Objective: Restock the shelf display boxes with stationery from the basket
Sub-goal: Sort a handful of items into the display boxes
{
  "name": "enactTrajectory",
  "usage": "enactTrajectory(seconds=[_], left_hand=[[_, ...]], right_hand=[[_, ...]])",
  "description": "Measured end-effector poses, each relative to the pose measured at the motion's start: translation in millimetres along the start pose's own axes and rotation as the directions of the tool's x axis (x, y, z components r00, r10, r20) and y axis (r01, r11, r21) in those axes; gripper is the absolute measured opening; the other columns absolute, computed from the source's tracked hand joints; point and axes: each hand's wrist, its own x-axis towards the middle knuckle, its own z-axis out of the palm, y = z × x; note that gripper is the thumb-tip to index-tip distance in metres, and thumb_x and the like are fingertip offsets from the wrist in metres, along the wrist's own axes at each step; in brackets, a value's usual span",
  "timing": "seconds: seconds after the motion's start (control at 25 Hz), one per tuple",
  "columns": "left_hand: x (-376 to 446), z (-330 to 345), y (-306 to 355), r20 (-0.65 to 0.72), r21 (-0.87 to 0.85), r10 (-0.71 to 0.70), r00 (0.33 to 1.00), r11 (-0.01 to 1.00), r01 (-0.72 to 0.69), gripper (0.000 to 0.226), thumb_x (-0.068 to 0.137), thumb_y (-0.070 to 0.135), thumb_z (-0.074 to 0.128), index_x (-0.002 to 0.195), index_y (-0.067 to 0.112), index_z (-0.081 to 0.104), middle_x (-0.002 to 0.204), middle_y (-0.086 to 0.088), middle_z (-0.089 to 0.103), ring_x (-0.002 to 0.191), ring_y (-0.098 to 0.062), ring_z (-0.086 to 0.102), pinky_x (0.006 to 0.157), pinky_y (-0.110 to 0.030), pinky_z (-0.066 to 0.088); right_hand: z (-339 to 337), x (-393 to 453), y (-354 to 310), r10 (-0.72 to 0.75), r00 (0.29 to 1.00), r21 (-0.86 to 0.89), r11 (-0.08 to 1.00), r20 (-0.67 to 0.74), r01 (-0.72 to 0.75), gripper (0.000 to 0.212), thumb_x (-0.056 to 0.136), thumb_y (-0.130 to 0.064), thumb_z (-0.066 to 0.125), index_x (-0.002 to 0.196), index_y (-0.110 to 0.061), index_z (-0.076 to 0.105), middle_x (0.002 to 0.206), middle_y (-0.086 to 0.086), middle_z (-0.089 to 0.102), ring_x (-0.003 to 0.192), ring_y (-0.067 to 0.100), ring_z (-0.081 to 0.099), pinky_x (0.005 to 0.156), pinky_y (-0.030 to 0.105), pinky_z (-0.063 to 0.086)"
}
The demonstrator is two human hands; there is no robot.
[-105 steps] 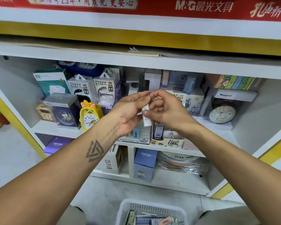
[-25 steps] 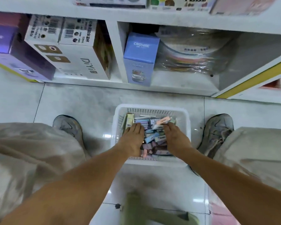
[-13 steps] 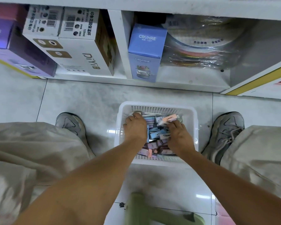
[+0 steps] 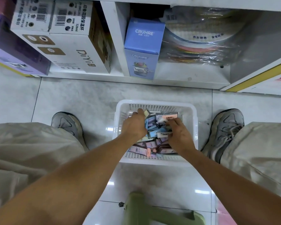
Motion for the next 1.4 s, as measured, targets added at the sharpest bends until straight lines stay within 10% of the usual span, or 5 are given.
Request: enactTrajectory(seconds=[0.28, 0.6, 1.0, 1.4], left_hand=[[-14.0, 5.2, 17.1, 0.304, 0.247, 0.313, 0.9, 0.886, -0.392, 0.072, 0.079, 0.024, 0.075, 0.14, 0.01, 0.039, 0.132, -0.014, 0.044, 0.125, -0.031, 0.037, 0.097, -0.041, 0.044], [-15.9, 31.7, 53.1, 0.323, 0.397, 0.066, 0.944, 0.896, -0.199, 0.092, 0.07, 0.023, 0.082, 0.143, 0.007, 0.027, 0.134, -0.018, 0.037, 0.125, -0.038, 0.039, 0.097, -0.06, 0.042], [-0.7, 34.5, 38.8, 0.254, 0.313, 0.163, 0.953, 0.919, -0.241, 0.101, 0.071, 0.002, 0.077, 0.151, 0.012, 0.017, 0.134, -0.018, 0.044, 0.124, -0.037, 0.046, 0.088, -0.047, 0.053], [3.4, -8.6, -8.4, 0.348, -0.157, 0.053, 0.936, 0.988, 0.003, 0.07, 0.063, 0.01, 0.085, 0.124, 0.018, 0.05, 0.105, -0.001, 0.065, 0.093, -0.019, 0.064, 0.076, -0.032, 0.057]], right_hand=[[-9.4, -9.4, -0.7, -0.031, 0.998, 0.089, 0.996, 0.052, 0.026, 0.055, 0.074, 0.013, 0.059, 0.125, -0.003, 0.061, 0.128, 0.012, 0.056, 0.115, 0.035, 0.058, 0.095, 0.046, 0.052], [-12.8, -17.7, 6.2, -0.013, 0.999, 0.1, 0.995, 0.05, 0.008, 0.062, 0.07, 0.02, 0.054, 0.127, -0.003, 0.057, 0.129, 0.011, 0.053, 0.111, 0.034, 0.06, 0.09, 0.042, 0.053], [-8.5, -9.9, 1.0, 0.019, 1.0, 0.192, 0.981, 0.013, -0.021, 0.063, 0.07, 0.018, 0.057, 0.13, -0.003, 0.058, 0.132, 0.013, 0.052, 0.118, 0.033, 0.058, 0.098, 0.044, 0.052], [-10.5, -5.7, -4.0, 0.106, 0.993, 0.191, 0.977, -0.049, -0.094, 0.048, 0.078, 0.008, 0.063, 0.123, -0.006, 0.056, 0.124, 0.009, 0.052, 0.104, 0.033, 0.058, 0.079, 0.033, 0.047]])
